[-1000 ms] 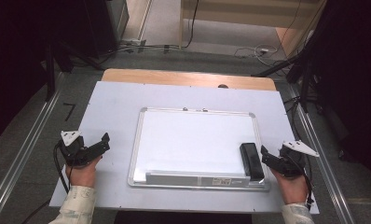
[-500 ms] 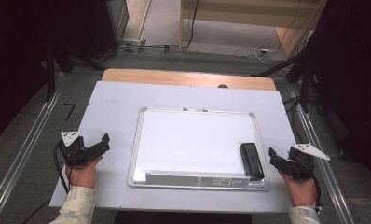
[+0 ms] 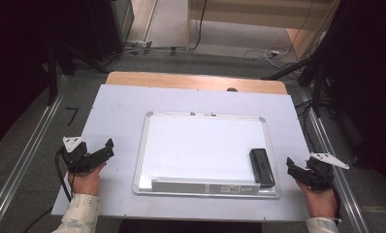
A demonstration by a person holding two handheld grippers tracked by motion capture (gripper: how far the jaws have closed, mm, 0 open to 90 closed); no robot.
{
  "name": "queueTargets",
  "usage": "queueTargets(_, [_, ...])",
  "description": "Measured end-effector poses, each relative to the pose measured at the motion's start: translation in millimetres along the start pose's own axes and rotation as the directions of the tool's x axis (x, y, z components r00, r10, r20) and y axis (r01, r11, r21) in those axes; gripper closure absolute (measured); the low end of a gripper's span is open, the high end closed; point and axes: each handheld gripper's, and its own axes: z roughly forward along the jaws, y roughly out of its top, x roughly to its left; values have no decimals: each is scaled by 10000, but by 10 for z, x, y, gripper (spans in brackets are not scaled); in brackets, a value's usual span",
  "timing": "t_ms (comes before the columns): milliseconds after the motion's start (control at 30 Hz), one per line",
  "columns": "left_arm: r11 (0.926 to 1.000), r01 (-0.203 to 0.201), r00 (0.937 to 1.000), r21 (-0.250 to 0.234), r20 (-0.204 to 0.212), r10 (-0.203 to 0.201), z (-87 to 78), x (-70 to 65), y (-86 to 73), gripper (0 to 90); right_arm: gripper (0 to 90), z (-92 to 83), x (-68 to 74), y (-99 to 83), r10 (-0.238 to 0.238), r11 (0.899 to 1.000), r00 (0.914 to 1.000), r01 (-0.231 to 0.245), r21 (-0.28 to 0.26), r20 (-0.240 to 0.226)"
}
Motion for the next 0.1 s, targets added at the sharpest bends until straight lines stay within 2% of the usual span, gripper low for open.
queueTargets(100, [10000,-10,10000,-11,-21,9,-1,0,0,34,183,18,-62,-20,266,9996,9996,-266,49,-75])
